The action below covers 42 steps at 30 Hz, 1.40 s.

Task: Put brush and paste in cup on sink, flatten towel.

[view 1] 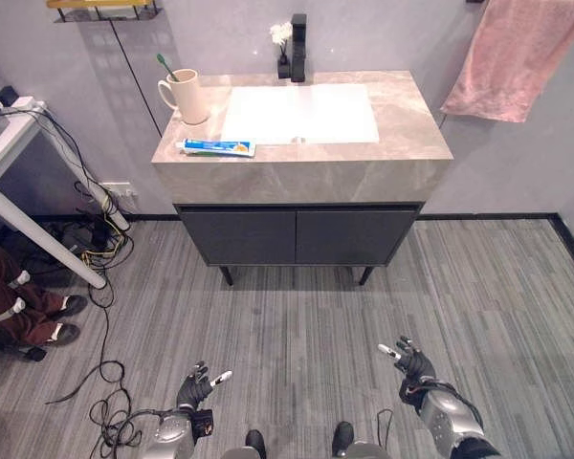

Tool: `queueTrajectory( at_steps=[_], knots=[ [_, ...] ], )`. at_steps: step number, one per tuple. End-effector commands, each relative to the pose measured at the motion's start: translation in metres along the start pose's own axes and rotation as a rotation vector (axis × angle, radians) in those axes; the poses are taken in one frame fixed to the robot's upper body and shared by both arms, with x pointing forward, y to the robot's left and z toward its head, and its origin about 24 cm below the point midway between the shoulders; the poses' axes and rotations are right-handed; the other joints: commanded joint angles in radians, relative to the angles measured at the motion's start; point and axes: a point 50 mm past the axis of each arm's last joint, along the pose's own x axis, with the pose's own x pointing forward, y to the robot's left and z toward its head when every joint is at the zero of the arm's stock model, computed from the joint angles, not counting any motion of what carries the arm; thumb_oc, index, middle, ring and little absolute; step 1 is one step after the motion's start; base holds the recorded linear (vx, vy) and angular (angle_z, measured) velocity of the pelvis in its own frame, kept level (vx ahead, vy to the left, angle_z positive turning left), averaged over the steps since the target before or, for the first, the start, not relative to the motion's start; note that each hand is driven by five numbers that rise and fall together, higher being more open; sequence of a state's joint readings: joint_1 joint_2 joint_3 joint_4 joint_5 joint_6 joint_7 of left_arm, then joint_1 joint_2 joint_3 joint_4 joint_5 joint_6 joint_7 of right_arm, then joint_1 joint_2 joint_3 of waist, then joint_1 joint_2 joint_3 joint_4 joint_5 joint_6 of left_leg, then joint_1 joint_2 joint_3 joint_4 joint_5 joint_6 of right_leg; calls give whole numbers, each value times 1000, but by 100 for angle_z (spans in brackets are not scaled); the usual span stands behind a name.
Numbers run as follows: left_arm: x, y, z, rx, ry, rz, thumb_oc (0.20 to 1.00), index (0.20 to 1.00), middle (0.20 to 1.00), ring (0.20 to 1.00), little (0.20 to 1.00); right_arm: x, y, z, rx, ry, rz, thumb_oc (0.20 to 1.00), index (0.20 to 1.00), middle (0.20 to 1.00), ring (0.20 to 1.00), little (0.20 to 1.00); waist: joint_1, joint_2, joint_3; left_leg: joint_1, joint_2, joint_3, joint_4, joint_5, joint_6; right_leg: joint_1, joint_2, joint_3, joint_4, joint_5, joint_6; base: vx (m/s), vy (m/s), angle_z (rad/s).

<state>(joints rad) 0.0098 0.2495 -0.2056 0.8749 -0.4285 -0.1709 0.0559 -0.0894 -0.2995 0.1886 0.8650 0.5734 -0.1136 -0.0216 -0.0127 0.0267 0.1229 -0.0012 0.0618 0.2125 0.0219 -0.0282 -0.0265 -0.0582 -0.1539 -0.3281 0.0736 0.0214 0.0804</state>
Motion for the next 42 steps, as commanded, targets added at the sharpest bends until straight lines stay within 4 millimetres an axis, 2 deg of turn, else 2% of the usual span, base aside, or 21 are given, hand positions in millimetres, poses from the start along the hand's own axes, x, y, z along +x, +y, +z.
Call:
queueTrajectory(
  at_steps=[1, 2, 5, 8, 10, 14, 17, 20, 24, 27, 30, 34, 39, 41, 42],
  knots=[
    [1, 17, 23, 34, -101, 21, 1000, 1000, 1000, 1000, 1000, 4, 24, 27, -22, -125, 84, 1000, 1000, 1000, 1000, 1000, -2, -34, -20, -83, -6, 28, 153, -44, -4, -14, -69, 38, 93, -6, 58, -21, 33, -16],
    [1, 17, 23, 34, -101, 21, 1000, 1000, 1000, 1000, 1000, 4, 24, 27, -22, -125, 84, 1000, 1000, 1000, 1000, 1000, -2, -35, -21, -85, -5, 28, 155, -45, -4, -16, -70, 39, 96, -8, 58, -60, 62, -18],
    [2, 18, 45, 53, -185, 15, 1000, 1000, 1000, 1000, 1000, 3, 34, 33, 85, -153, 133, 1000, 1000, 1000, 1000, 1000, 1, -49, 22, -126, 8, 32, 278, -104, 3, -65, -102, 33, 214, -28, 69, -74, 62, -3],
    [3, 20, 52, 58, -208, 24, 1000, 1000, 1000, 1000, 1000, 2, 35, 32, 120, -150, 140, 1000, 1000, 1000, 1000, 1000, 0, -59, 32, -134, 15, 30, 318, -126, 4, -67, -104, 31, 241, -42, 67, 1, -4, -1],
    [2, 21, 58, 45, -236, 20, 1000, 1000, 1000, 1000, 1000, -1, 36, 32, 233, -163, 154, 1000, 1000, 1000, 1000, 1000, 1, -68, 42, -136, 26, 31, 366, -160, 8, -63, -100, 28, 275, -66, 62, 9, -9, -4],
    [1, 19, 59, -24, -239, 4, 1000, 1000, 1000, 1000, 1000, -1, 33, 31, 284, -172, 131, 1000, 1000, 1000, 1000, 1000, -6, -70, 50, -147, 35, 25, 412, -179, 9, -81, -108, 27, 334, -79, 67, -9, 3, 0],
    [2, 20, 66, -6, -263, 17, 1000, 1000, 1000, 1000, 1000, 0, 37, 34, 283, -179, 140, 1000, 1000, 1000, 1000, 1000, -7, -75, 62, -149, 41, 23, 446, -198, 11, -86, -108, 30, 377, -100, 63, 0, 0, 0],
    [3, 22, 62, -5, -245, 32, 1000, 1000, 1000, 1000, 1000, 1, 39, 31, 276, -165, 138, 1000, 1000, 1000, 1000, 1000, -4, -79, 66, -143, 51, 27, 473, -213, 10, -81, -105, 24, 392, -116, 57, 3, -9, -1],
    [4, 19, 58, -27, -228, 26, 1000, 1000, 1000, 1000, 1000, 3, 37, 23, 292, -124, 119, 1000, 1000, 1000, 1000, 1000, -1, -82, 56, -127, 57, 28, 465, -210, 9, -65, -92, 19, 371, -116, 57, 33, -37, -3],
    [4, 13, 53, -135, -204, 15, 1000, 1000, 1000, 1000, 1000, 2, 38, 14, 400, -91, 107, 1000, 1000, 1000, 1000, 1000, -2, -87, 49, -110, 56, 31, 443, -199, 5, -44, -80, 15, 342, -109, 55, 42, -31, -4],
    [3, 12, 52, -136, -206, 13, 1000, 1000, 1000, 1000, 1000, 1, 34, 11, 418, -88, 93, 1000, 1000, 1000, 1000, 1000, -6, -89, 44, -105, 55, 32, 423, -187, 3, -38, -75, 13, 321, -103, 53, 12, -6, -1],
    [3, 13, 51, -100, -204, 4, 1000, 1000, 1000, 1000, 1000, -1, 20, 1, 461, -64, 25, 1000, 1000, 1000, 1000, 1000, -8, -90, 32, -106, 44, 20, 390, -168, 1, -20, -69, 11, 260, -78, 52, 34, 13, 1],
    [0, 16, 54, -54, -223, -8, 1000, 1000, 1000, 1000, 1000, -2, 8, -4, 487, -54, -26, 1000, 1000, 1000, 1000, 1000, -2, -76, 15, -99, 5, 2, 335, -149, 12, 10, -78, 14, 185, -37, 58, 57, 101, 9],
    [-4, 24, 55, -38, -239, -5, 1000, 1000, 1000, 1000, 1000, -4, -1, -3, 413, -63, -23, 1000, 1000, 1000, 1000, 1000, -1, -72, 11, -83, -19, 3, 298, -142, 24, 21, -94, 19, 176, 0, 71, 96, 218, 25],
    [-9, 32, 55, -38, -251, 6, 1000, 1000, 1000, 1000, 1000, -7, -12, -3, 380, -70, -41, 1000, 1000, 1000, 1000, 1000, -1, -70, 13, -63, -41, 5, 259, -136, 39, 11, -109, 31, 202, 39, 82, 72, 193, 16]
  ],
)
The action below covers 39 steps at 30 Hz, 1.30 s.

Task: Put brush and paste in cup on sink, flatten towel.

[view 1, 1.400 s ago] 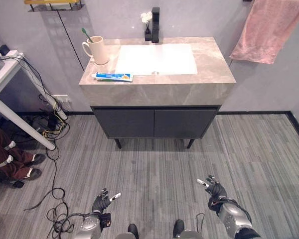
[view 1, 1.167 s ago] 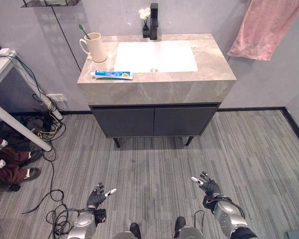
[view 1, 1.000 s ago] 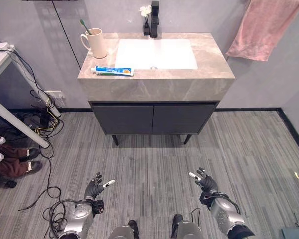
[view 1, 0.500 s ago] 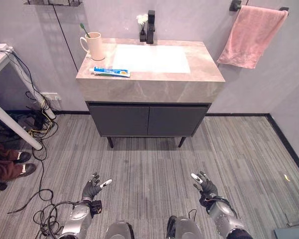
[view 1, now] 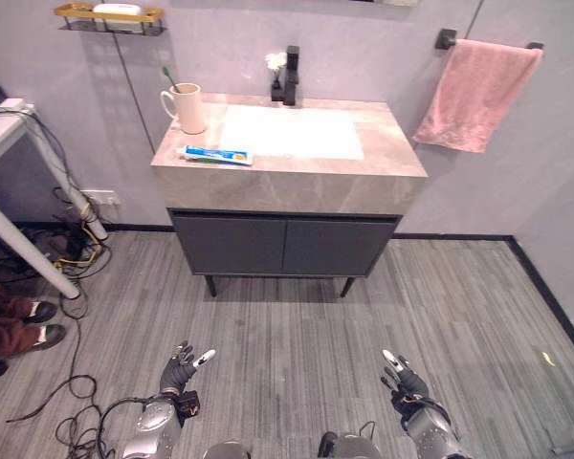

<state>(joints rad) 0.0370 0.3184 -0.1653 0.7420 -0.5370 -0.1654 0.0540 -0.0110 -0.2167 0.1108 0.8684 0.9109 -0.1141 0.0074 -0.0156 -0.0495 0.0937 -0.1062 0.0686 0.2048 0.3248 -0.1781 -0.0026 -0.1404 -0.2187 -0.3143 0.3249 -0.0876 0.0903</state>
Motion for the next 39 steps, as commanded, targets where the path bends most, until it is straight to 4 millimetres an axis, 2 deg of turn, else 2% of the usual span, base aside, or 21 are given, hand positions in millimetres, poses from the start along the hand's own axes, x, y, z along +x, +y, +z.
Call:
queueTrajectory(
  at_steps=[1, 5, 8, 9, 11, 12, 14, 19, 21, 23, 25, 26, 27, 28, 29, 30, 32, 34, 36, 38, 39],
  knots=[
    [-4, 8, 30, 53, -144, -38, 1000, 1000, 1000, 1000, 1000, 3, 2, 34, -68, -131, 43, 1000, 1000, 1000, 1000, 1000, 1, 5, 40, 40, -49, 13, -49, 19, 16, 91, -45, 17, -51, 150, 72, 63, 204, -1],
    [-9, 21, 20, 75, -107, -1, 1000, 1000, 1000, 1000, 1000, -1, -15, 36, -28, -148, -18, 1000, 1000, 1000, 1000, 1000, -7, 14, 54, 91, -85, 14, -136, 33, 55, 29, -74, 54, 83, 231, 83, 84, 233, 9],
    [-12, 23, 11, 78, -77, -3, 1000, 1000, 1000, 1000, 1000, -3, -12, 47, 0, -217, -22, 1000, 1000, 1000, 1000, 1000, -30, 27, 62, 127, -88, 15, -180, 41, 60, -53, -19, 70, 140, 205, 80, 117, 150, -12],
    [-11, 21, 11, 66, -80, 0, 1000, 1000, 1000, 1000, 1000, -4, -9, 55, 30, -269, -15, 1000, 1000, 1000, 1000, 1000, -45, 30, 68, 142, -96, 16, -191, 40, 57, -92, 5, 73, 115, 192, 77, 161, 110, -27],
    [-12, 20, 10, 60, -80, 0, 1000, 1000, 1000, 1000, 1000, -5, -8, 59, 35, -296, -23, 1000, 1000, 1000, 1000, 1000, -46, 30, 66, 145, -101, 23, -194, 34, 57, -101, -15, 48, 70, 209, 81, 155, 33, -24],
    [-11, 15, 4, 61, -58, -14, 1000, 1000, 1000, 1000, 1000, -5, -8, 63, 39, -321, -46, 1000, 1000, 1000, 1000, 1000, -51, 34, 69, 166, -99, 25, -204, 8, 46, -106, -70, -3, -65, 236, 91, 255, -50, -4],
    [-9, 10, 3, 72, -48, -32, 1000, 1000, 1000, 1000, 1000, -4, -7, 62, 17, -314, -46, 1000, 1000, 1000, 1000, 1000, -74, 31, 76, 189, -103, 6, -200, -7, 31, -135, -63, 68, -186, 297, 114, 325, -81, 13],
    [-6, -1, -3, 67, -19, -62, 1000, 1000, 1000, 1000, 1000, 1, -11, 51, -1, -242, -86, 1000, 1000, 1000, 1000, 1000, -84, 28, 70, 242, -88, -13, -240, 0, -2, -150, -73, 76, -287, 371, 143, 284, -92, 23],
    [-5, -12, -20, 73, 60, -95, 1000, 1000, 1000, 1000, 1000, 2, -24, 40, 55, -187, -141, 1000, 1000, 1000, 1000, 1000, -107, 41, 20, 301, -44, -63, -272, 37, -44, -115, 0, 119, -279, 328, 116, 590, -231, 61],
    [-6, -12, -23, 61, 75, -89, 1000, 1000, 1000, 1000, 1000, 1, -25, 39, 33, -176, -138, 1000, 1000, 1000, 1000, 1000, -108, 51, 7, 301, -24, -71, -267, 63, -57, -110, 25, 111, -270, 298, 100, 418, -223, 80],
    [-10, -8, -34, 13, 118, -64, 1000, 1000, 1000, 1000, 1000, 0, -31, 37, -55, -146, -131, 1000, 1000, 1000, 1000, 1000, -108, 63, -7, 271, 35, -92, -118, 194, -107, -73, 117, 118, -261, 235, 44, 432, -265, 30],
    [-10, -8, -34, 13, 117, -64, 1000, 1000, 1000, 1000, 1000, 0, -30, 37, -55, -146, -131, 1000, 1000, 1000, 1000, 1000, -109, 61, -10, 267, 32, -94, -118, 197, -107, -75, 114, 117, -262, 236, 44, 333, -306, -13],
    [-9, -7, -32, 23, 114, -58, 1000, 1000, 1000, 1000, 1000, 0, -32, 40, -73, -152, -133, 1000, 1000, 1000, 1000, 1000, -97, 40, 4, 156, 58, -116, 89, 320, -124, -32, 139, 112, -279, 209, 3, 194, -212, -26],
    [-9, -7, -32, 23, 114, -58, 1000, 1000, 1000, 1000, 1000, 0, -32, 40, -73, -152, -133, 1000, 1000, 1000, 1000, 1000, -98, 41, 3, 155, 59, -117, 91, 319, -124, -32, 139, 111, -279, 209, 3, 363, -418, -27],
    [-5, -6, -25, 22, 95, -57, 1000, 1000, 1000, 1000, 1000, 1, -28, 46, -100, -166, -116, 1000, 1000, 1000, 1000, 1000, -74, 8, 36, 62, 64, -120, 262, 340, -109, 6, 151, 117, -280, 175, -36, 251, -283, -21],
    [-4, -6, -22, 35, 89, -52, 1000, 1000, 1000, 1000, 1000, 2, -29, 46, -114, -160, -126, 1000, 1000, 1000, 1000, 1000, -66, -6, 47, 14, 63, -112, 292, 328, -99, 20, 148, 117, -280, 159, -43, 358, -320, -9],
    [0, -7, -18, 58, 79, -55, 1000, 1000, 1000, 1000, 1000, 3, -29, 50, -112, -169, -134, 1000, 1000, 1000, 1000, 1000, -48, -9, 60, -78, 68, -58, 236, 258, -79, 60, 153, 116, -289, 137, -37, 311, -98, -8],
    [-1, -7, -21, 113, 91, -73, 1000, 1000, 1000, 1000, 1000, 3, -30, 50, -109, -165, -134, 1000, 1000, 1000, 1000, 1000, -43, -10, 50, -133, 117, 19, 116, 241, -75, 95, 149, 107, -304, 114, -22, 346, 32, 12],
    [-2, -2, -23, 160, 102, -63, 1000, 1000, 1000, 1000, 1000, 4, -26, 50, -164, -156, -107, 1000, 1000, 1000, 1000, 1000, -30, -3, 47, -168, 130, 18, -23, 271, -82, 116, 154, 124, -307, 93, -15, 319, 139, -15],
    [-2, 6, -23, 186, 108, -29, 1000, 1000, 1000, 1000, 1000, 5, -21, 49, -238, -148, -77, 1000, 1000, 1000, 1000, 1000, -12, 19, 47, -175, 165, -35, -223, 378, -118, 140, 168, 141, -288, 56, -7, 349, 228, -57],
    [-2, 9, -23, 191, 107, -17, 1000, 1000, 1000, 1000, 1000, 5, -20, 48, -258, -145, -72, 1000, 1000, 1000, 1000, 1000, -9, 24, 46, -163, 173, -51, -236, 379, -122, 144, 164, 144, -277, 51, -6, 224, 162, -56]
  ],
)
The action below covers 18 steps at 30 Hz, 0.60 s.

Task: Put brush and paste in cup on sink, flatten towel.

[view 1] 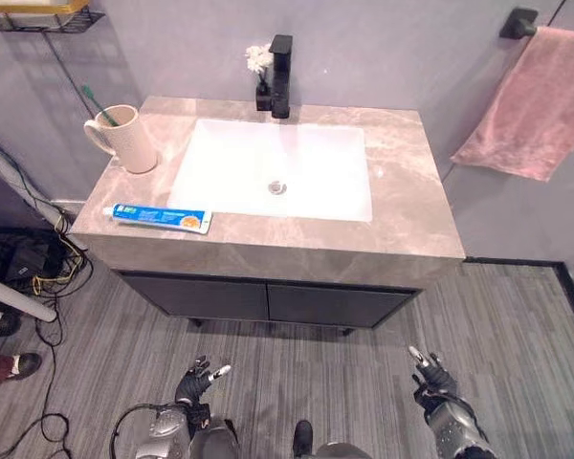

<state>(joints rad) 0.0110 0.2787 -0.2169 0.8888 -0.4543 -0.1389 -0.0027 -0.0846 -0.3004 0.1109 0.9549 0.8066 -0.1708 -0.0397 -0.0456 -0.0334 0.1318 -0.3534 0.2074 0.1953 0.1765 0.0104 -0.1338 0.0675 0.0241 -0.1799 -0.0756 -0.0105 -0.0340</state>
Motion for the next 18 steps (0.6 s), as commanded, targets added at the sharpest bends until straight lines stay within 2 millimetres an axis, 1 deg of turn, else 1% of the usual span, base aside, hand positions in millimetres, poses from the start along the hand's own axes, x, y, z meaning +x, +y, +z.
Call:
queueTrajectory(
  at_steps=[1, 2, 3, 4, 5, 6, 7, 8, 10, 12, 13, 14, 15, 16, 17, 18],
  knots=[
    [-2, 20, 7, 89, -39, 61, 1000, 1000, 1000, 1000, 1000, -1, -7, 12, -88, -51, 15, 1000, 1000, 1000, 1000, 1000, 21, 7, 10, 87, 34, -41, -90, 191, 9, -63, -79, 10, 125, -27, 118, 215, 172, -65],
    [-2, 28, 5, 111, -21, 100, 1000, 1000, 1000, 1000, 1000, 0, 2, 12, -242, -51, 67, 1000, 1000, 1000, 1000, 1000, 38, 5, 15, 98, 16, -103, -61, 166, 14, -54, -88, 30, 147, -35, 125, 266, 240, -64],
    [-3, 34, 0, 110, 8, 119, 1000, 1000, 1000, 1000, 1000, -1, 7, 16, -426, -73, 91, 1000, 1000, 1000, 1000, 1000, 34, 4, 3, 127, 0, -101, -62, 124, 21, -46, -104, 35, 160, -45, 141, 265, 240, -77],
    [-3, 34, 0, 110, 8, 119, 1000, 1000, 1000, 1000, 1000, -1, 7, 16, -426, -73, 91, 1000, 1000, 1000, 1000, 1000, 34, 5, 1, 125, 0, -102, -63, 126, 21, -48, -103, 35, 160, -44, 141, 201, 224, -81],
    [-2, 36, -1, 159, 26, 122, 1000, 1000, 1000, 1000, 1000, -1, 12, 23, -472, -101, 120, 1000, 1000, 1000, 1000, 1000, 26, 5, -5, 128, -17, -86, -53, 109, 27, -45, -122, 35, 164, -34, 153, 220, 369, -76],
    [-4, 40, -5, 215, 45, 135, 1000, 1000, 1000, 1000, 1000, -2, 17, 22, -460, -100, 148, 1000, 1000, 1000, 1000, 1000, 20, -3, -16, 164, -51, -56, -64, 72, 49, -40, -164, 52, 174, 0, 180, 269, 478, -23],
    [-4, 41, -4, 229, 43, 133, 1000, 1000, 1000, 1000, 1000, -2, 18, 18, -488, -86, 159, 1000, 1000, 1000, 1000, 1000, 19, -3, -25, 169, -64, -43, -64, 62, 56, -42, -182, 54, 179, 16, 192, 197, 376, 3],
    [-4, 41, -5, 229, 43, 133, 1000, 1000, 1000, 1000, 1000, -2, 18, 18, -488, -86, 159, 1000, 1000, 1000, 1000, 1000, 20, -3, -25, 170, -64, -42, -64, 62, 57, -42, -183, 55, 179, 16, 193, 128, 303, -4],
    [-5, 45, -1, 245, 30, 137, 1000, 1000, 1000, 1000, 1000, -2, 22, 14, -502, -75, 178, 1000, 1000, 1000, 1000, 1000, 24, -6, -33, 183, -105, -27, -59, 28, 83, -54, -225, 67, 195, 67, 216, 127, 352, -20],
    [-5, 48, -1, 267, 31, 145, 1000, 1000, 1000, 1000, 1000, -2, 25, 11, -492, -66, 174, 1000, 1000, 1000, 1000, 1000, 25, -6, -30, 194, -128, -21, -67, 16, 98, -64, -248, 66, 209, 108, 226, 68, 273, 14],
    [-5, 48, -1, 275, 28, 150, 1000, 1000, 1000, 1000, 1000, -2, 27, 8, -485, -55, 176, 1000, 1000, 1000, 1000, 1000, 28, -6, -30, 201, -138, -16, -77, 14, 104, -73, -262, 61, 214, 136, 231, 33, 241, 8],
    [-6, 49, -3, 280, 36, 154, 1000, 1000, 1000, 1000, 1000, -1, 29, 5, -493, -44, 178, 1000, 1000, 1000, 1000, 1000, 33, -3, -31, 206, -143, -10, -84, 11, 109, -80, -273, 43, 217, 151, 234, 12, 144, 2],
    [-6, 49, -3, 280, 36, 154, 1000, 1000, 1000, 1000, 1000, -1, 29, 5, -493, -44, 178, 1000, 1000, 1000, 1000, 1000, 34, -3, -31, 207, -144, -10, -85, 11, 109, -80, -274, 44, 217, 151, 235, 27, 207, -12],
    [-9, 50, -10, 294, 57, 158, 1000, 1000, 1000, 1000, 1000, -1, 34, 1, -515, -34, 201, 1000, 1000, 1000, 1000, 1000, 44, 2, -36, 223, -150, 6, -114, 11, 112, -85, -286, -3, 209, 170, 236, 35, 165, -15],
    [-10, 50, -13, 311, 63, 155, 1000, 1000, 1000, 1000, 1000, -2, 35, 0, -522, -33, 206, 1000, 1000, 1000, 1000, 1000, 47, 3, -39, 227, -152, 14, -118, 9, 113, -84, -283, -18, 205, 172, 237, 35, 165, -20],
    [-10, 50, -13, 311, 64, 155, 1000, 1000, 1000, 1000, 1000, -2, 35, 0, -522, -33, 206, 1000, 1000, 1000, 1000, 1000, 46, 3, -39, 227, -152, 14, -118, 9, 113, -83, -283, -18, 204, 172, 237, 49, 114, -24]
  ],
)
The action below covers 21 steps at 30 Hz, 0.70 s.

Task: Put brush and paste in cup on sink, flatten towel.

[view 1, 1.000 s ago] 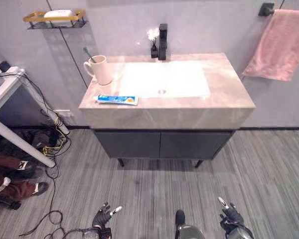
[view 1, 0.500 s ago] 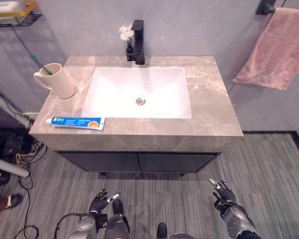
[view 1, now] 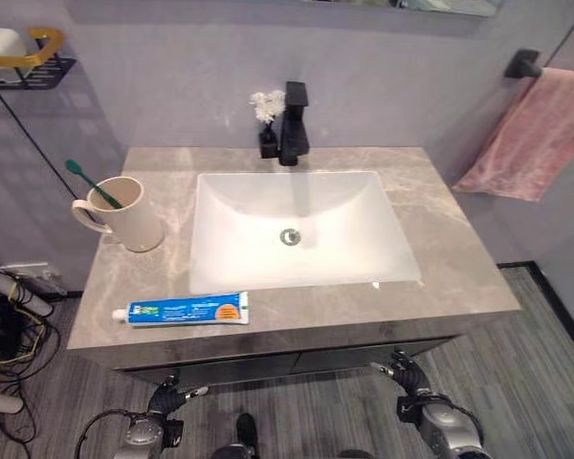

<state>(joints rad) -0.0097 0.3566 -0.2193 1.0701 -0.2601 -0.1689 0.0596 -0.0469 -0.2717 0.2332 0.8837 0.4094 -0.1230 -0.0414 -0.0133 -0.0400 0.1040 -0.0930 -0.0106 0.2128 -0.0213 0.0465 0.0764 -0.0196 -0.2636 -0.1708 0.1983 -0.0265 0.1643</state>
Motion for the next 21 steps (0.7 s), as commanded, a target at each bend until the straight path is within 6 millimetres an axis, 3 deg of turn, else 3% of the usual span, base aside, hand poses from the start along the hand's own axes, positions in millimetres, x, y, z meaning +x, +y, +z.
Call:
queueTrajectory(
  at_steps=[1, 5, 7, 8, 11, 13, 15, 18, 19, 21],
  knots=[
    [-3, 6, -1, 111, -41, 3, 1000, 1000, 1000, 1000, 1000, 6, -6, 24, -69, -84, 17, 1000, 1000, 1000, 1000, 1000, 9, 12, -12, -16, 63, 0, 43, -12, -101, -16, 59, -20, -105, 145, 23, 31, 98, -22],
    [-6, 16, 4, 389, -103, 33, 1000, 1000, 1000, 1000, 1000, 8, 5, 30, -79, -118, 19, 1000, 1000, 1000, 1000, 1000, 44, 4, 6, 8, 81, 36, -13, 14, -120, -30, 76, -194, -167, 114, 14, -45, 0, -14],
    [-7, 16, 1, 442, -98, 38, 1000, 1000, 1000, 1000, 1000, 9, 7, 30, -64, -116, 20, 1000, 1000, 1000, 1000, 1000, 40, 0, 6, 0, 82, 30, -16, 22, -122, -32, 93, -166, -176, 106, 10, -51, -87, -10],
    [-9, 17, -4, 454, -89, 50, 1000, 1000, 1000, 1000, 1000, 10, 10, 28, -66, -104, 26, 1000, 1000, 1000, 1000, 1000, 50, -6, 23, -14, 86, 15, -14, 34, -129, -46, 130, -109, -184, 80, -8, -73, -133, -21],
    [-12, 18, -13, 452, -74, 69, 1000, 1000, 1000, 1000, 1000, 10, 7, 22, -143, -78, 19, 1000, 1000, 1000, 1000, 1000, 65, 6, 53, -71, 86, -18, 40, 28, -137, -60, 134, -108, -185, 73, -25, -72, -113, -5],
    [-15, 18, -8, 472, -125, 72, 1000, 1000, 1000, 1000, 1000, 10, 3, 20, -175, -69, 8, 1000, 1000, 1000, 1000, 1000, 71, 17, 75, -111, 80, -38, 92, 21, -141, -65, 133, -113, -191, 71, -29, -157, -103, 28],
    [-20, 17, 5, 527, -232, 65, 1000, 1000, 1000, 1000, 1000, 10, -9, 27, -262, -90, -25, 1000, 1000, 1000, 1000, 1000, 94, 44, 115, -186, 47, -129, 167, 33, -169, -92, 125, -130, -187, 75, -42, -203, -73, 31],
    [-28, 15, 3, 560, -273, 33, 1000, 1000, 1000, 1000, 1000, 10, -22, 27, -331, -83, -67, 1000, 1000, 1000, 1000, 1000, 104, 57, 117, -195, 34, -181, 169, 31, -175, -104, 118, -148, -193, 83, -42, -82, 19, 46],
    [-37, 15, 25, 675, -411, 11, 1000, 1000, 1000, 1000, 1000, 7, -40, 24, -325, -69, -148, 1000, 1000, 1000, 1000, 1000, 92, 73, 102, -166, 125, -92, 135, 32, -179, -99, 89, -199, -197, 85, -27, -70, 117, 30],
    [-52, 23, 37, 729, -510, -20, 1000, 1000, 1000, 1000, 1000, 6, -48, 19, -287, -37, -195, 1000, 1000, 1000, 1000, 1000, 108, 93, 95, -124, 174, -88, 87, 49, -194, -100, 73, -211, -190, 85, -16, -17, 165, 65]
  ],
)
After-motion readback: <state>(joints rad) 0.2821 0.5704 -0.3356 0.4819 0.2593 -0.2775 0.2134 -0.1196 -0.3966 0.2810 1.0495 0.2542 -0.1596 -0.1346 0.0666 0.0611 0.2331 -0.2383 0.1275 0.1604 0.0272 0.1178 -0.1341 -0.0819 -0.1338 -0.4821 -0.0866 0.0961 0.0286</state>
